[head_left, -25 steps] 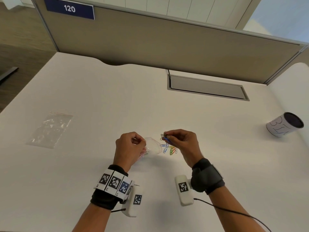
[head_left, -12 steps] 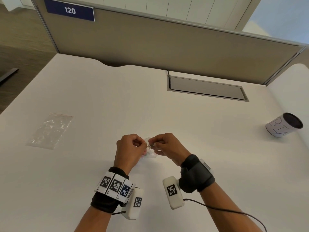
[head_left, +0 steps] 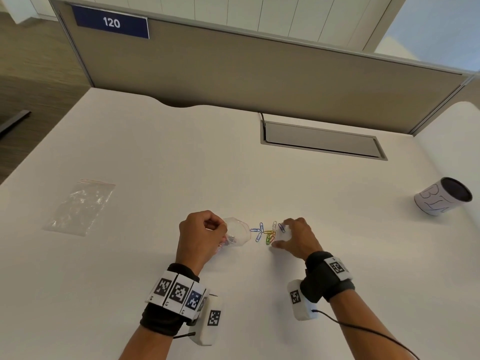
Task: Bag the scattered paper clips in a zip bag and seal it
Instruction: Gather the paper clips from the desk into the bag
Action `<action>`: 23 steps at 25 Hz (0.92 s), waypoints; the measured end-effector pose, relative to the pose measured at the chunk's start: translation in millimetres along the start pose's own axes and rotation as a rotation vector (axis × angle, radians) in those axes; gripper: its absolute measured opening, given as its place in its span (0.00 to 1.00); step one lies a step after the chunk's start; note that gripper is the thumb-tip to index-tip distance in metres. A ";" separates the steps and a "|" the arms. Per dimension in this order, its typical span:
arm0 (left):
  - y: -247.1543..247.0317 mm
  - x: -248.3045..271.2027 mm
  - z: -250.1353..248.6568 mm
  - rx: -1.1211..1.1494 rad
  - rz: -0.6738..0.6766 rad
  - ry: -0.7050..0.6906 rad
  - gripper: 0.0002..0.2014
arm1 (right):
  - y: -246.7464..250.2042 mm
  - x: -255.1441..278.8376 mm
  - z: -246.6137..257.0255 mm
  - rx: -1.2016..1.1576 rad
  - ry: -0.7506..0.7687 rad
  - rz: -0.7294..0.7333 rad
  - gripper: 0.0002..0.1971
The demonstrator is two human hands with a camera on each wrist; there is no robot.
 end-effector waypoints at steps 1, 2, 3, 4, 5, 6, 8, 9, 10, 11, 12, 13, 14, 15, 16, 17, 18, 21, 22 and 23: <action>-0.2 1.1 -0.2 0.000 0.002 -0.001 0.03 | -7.7 -1.5 -0.4 -0.011 0.010 0.004 0.29; -0.2 1.9 -0.6 0.001 0.004 -0.004 0.03 | -13.5 -3.7 4.2 -0.022 0.053 -0.016 0.28; 0.2 2.3 -0.4 0.001 0.004 -0.007 0.03 | -18.7 -6.1 11.7 -0.018 0.113 -0.032 0.25; 0.3 2.3 -0.7 0.002 0.005 -0.010 0.03 | -22.4 -8.6 19.2 0.000 0.163 -0.039 0.22; 0.3 2.4 -0.7 0.003 0.005 -0.012 0.03 | -24.2 -10.4 24.9 0.014 0.194 -0.040 0.21; 0.6 2.4 -0.5 0.002 0.004 -0.013 0.03 | -24.1 -12.0 28.4 0.018 0.215 -0.043 0.23; 1.0 3.3 0.0 -0.001 0.003 -0.016 0.03 | -23.0 -13.0 31.7 0.030 0.253 -0.006 0.31; 1.3 3.9 0.0 -0.003 0.002 -0.018 0.02 | -24.8 -13.1 33.4 0.065 0.287 0.048 0.35; 1.6 4.6 0.1 -0.004 0.004 -0.020 0.02 | -29.2 -12.4 35.0 0.127 0.334 0.105 0.35; 1.2 5.1 0.1 -0.004 0.007 -0.023 0.02 | -33.3 -11.5 36.5 0.191 0.382 0.135 0.33; 1.0 5.0 0.1 -0.002 0.007 -0.025 0.02 | -36.0 -11.1 36.3 0.234 0.420 0.124 0.30; 1.2 5.0 0.2 -0.001 0.006 -0.025 0.02 | -36.1 -9.8 36.8 0.238 0.447 0.074 0.27; 1.2 5.1 0.1 0.000 0.004 -0.024 0.03 | -35.0 -8.7 36.1 0.215 0.459 0.011 0.23; 1.2 5.3 -0.2 -0.001 0.003 -0.023 0.03 | -33.6 -7.3 35.5 0.193 0.463 -0.036 0.19; 1.2 5.5 -0.5 -0.004 0.003 -0.022 0.03 | -32.3 -6.2 35.6 0.185 0.462 -0.066 0.15; 1.3 5.9 -0.8 -0.004 0.003 -0.021 0.03 | -31.7 -5.4 35.7 0.188 0.454 -0.078 0.12; 1.4 6.1 -0.8 -0.006 0.002 -0.019 0.03 | -30.9 -5.0 35.9 0.193 0.443 -0.088 0.10; 1.2 5.7 -0.1 -0.008 0.004 -0.015 0.03 | -31.7 -6.0 37.7 0.257 0.396 -0.073 0.08; 0.7 5.5 0.0 -0.007 0.008 -0.017 0.03 | -32.2 -6.1 38.1 0.269 0.387 -0.064 0.08; 0.0 5.9 0.0 -0.009 0.011 -0.020 0.03 | -31.4 -5.7 38.4 0.263 0.378 -0.062 0.08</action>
Point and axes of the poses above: each hand's wrist, its own x-axis away from the middle knuckle, its own y-axis out of the back of the hand, z = x × y, the point moved 6 cm from there along -x, towards the middle knuckle, and after that the axes turned 15 degrees about y, right-handed, at the moved point
